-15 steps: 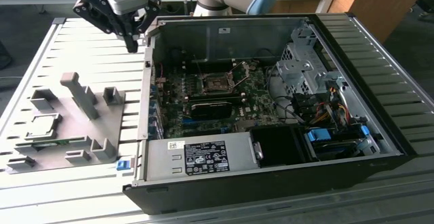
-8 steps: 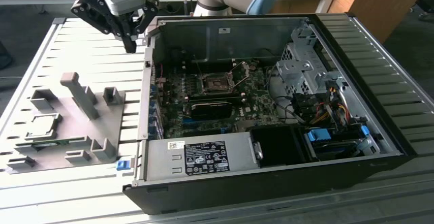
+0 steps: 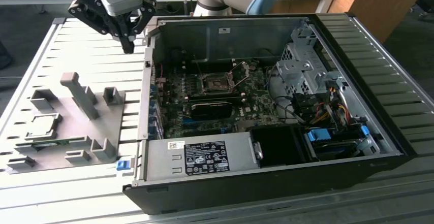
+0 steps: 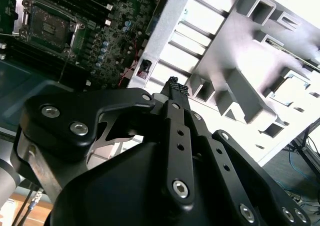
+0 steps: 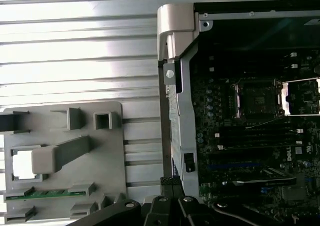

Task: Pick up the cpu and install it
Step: 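Reach for the cpu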

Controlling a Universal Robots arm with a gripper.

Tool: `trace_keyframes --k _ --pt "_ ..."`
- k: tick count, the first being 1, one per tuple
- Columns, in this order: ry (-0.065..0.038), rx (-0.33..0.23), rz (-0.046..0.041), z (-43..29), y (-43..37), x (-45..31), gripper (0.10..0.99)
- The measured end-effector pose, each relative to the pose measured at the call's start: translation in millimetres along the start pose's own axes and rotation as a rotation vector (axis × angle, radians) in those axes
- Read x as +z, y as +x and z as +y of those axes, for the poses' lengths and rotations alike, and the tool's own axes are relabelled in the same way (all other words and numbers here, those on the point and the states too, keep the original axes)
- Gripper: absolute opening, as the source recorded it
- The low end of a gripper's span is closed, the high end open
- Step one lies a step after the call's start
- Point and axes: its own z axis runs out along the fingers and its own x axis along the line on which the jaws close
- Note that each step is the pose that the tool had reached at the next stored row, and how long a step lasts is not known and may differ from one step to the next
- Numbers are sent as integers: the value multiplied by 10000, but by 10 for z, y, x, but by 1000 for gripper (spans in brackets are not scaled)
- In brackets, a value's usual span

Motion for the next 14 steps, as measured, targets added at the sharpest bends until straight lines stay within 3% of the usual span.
trace_keyframes --k 14 --pt "1 0 1 -5 63 7 106"
